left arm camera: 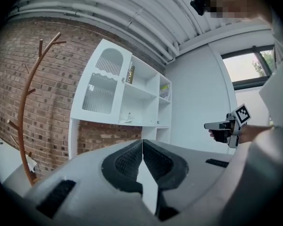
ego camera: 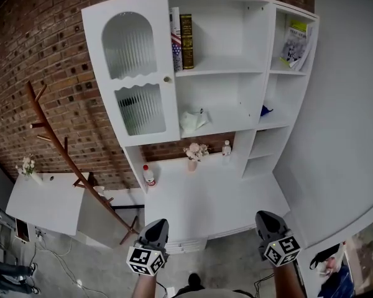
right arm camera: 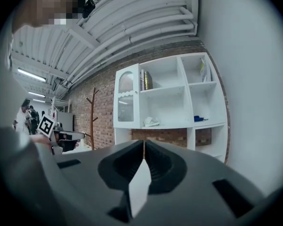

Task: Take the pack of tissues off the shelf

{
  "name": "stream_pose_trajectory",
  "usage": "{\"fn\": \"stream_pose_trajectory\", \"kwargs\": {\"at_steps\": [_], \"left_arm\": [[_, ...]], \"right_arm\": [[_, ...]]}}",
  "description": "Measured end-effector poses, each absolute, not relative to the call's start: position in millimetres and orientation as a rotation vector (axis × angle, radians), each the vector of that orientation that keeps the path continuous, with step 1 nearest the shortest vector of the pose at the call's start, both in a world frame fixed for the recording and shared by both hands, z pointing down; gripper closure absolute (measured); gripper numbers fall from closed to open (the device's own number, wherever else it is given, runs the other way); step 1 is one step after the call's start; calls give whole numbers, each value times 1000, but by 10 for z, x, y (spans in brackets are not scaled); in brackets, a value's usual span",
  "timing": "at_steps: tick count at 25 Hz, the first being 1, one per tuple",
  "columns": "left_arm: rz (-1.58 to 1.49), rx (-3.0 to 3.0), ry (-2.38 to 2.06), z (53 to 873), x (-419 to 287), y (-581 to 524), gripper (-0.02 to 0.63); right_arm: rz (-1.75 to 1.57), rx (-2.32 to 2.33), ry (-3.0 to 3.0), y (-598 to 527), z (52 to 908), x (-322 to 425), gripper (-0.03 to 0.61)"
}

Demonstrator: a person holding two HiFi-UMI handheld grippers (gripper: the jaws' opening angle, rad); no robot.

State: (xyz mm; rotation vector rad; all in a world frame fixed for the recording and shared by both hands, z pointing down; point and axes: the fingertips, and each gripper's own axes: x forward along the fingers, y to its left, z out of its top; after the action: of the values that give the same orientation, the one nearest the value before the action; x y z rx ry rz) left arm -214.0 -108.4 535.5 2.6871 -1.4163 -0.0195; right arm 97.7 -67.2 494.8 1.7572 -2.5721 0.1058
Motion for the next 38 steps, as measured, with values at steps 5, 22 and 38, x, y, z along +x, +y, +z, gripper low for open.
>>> {"fn": "stream_pose_trajectory", "kwargs": {"at_steps": [5, 22, 38], "left_arm": [[-1, 2688, -1383, 5400, -2269, -1428, 588], [8, 2707, -1317, 5436, -2431, -1974, 588], [13, 2674, -1435, 5340, -2144, -2282, 588]], "right_arm": [[103, 1788, -2547, -927, 4950, 835, 546], [95, 1799, -2489, -1378, 4947, 593, 546], [108, 1726, -2572, -1930, 4970, 889, 545]]}}
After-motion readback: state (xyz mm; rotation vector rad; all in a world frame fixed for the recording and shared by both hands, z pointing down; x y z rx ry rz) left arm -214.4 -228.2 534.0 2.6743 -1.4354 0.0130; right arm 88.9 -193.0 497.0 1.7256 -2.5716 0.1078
